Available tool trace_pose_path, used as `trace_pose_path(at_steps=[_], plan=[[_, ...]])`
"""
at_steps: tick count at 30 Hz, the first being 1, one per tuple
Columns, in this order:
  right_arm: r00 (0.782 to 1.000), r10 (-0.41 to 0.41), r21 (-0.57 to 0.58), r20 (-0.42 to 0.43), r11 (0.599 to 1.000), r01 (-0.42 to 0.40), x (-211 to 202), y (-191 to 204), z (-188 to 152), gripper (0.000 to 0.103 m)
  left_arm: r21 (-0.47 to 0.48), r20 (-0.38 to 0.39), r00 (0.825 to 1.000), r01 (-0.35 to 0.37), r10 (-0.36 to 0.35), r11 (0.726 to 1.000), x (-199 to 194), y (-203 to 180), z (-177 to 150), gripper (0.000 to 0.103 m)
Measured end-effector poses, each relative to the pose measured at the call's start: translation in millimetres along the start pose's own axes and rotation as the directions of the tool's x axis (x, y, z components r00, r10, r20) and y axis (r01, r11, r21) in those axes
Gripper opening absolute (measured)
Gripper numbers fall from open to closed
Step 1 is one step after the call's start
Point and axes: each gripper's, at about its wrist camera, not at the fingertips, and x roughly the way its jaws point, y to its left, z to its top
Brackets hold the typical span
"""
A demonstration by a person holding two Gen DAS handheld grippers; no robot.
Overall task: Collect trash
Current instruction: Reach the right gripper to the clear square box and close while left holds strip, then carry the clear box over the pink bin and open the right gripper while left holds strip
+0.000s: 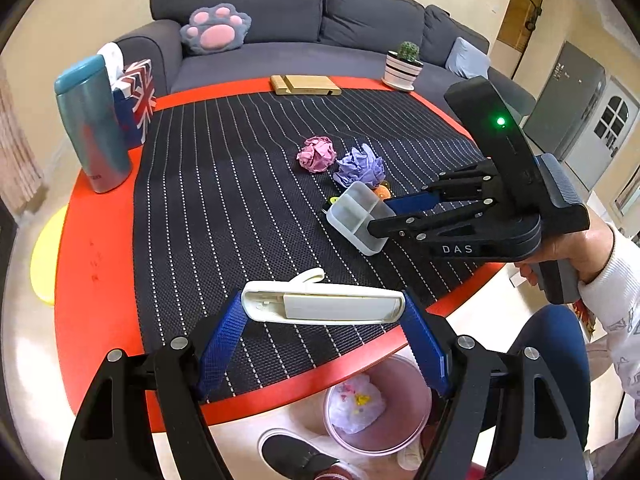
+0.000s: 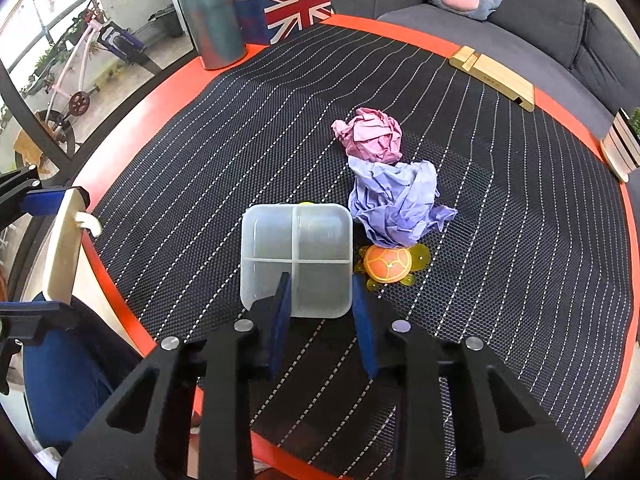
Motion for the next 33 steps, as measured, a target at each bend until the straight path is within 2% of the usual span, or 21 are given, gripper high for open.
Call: trace_pose_path(at_steps=[12,24,33], plan=[[0.997,-0.015,0.006,0.071,1.000,0.014,-46.9,0.8,-16.7,0.029,0.014,0.014,1.000,0.014,-0.014,1.000,-6.1,-12.6,2.6,0.074],[0.989,0.007,0.005,0.145,1.000,-0.008,-117.2,15.4,-69.8,0.029,0.053,0.028,0.999,0.041,-0.042,0.998,-23.3,-40.5,-6.8,0.074],[0.987,0.023,0.001,0.157,1.000,-0.023,-146.0,30.8,-108.4,0.029,0.082,0.026,0.998,0.052,-0.054,0.995,-36.4,-59.6,-16.8,0.074]])
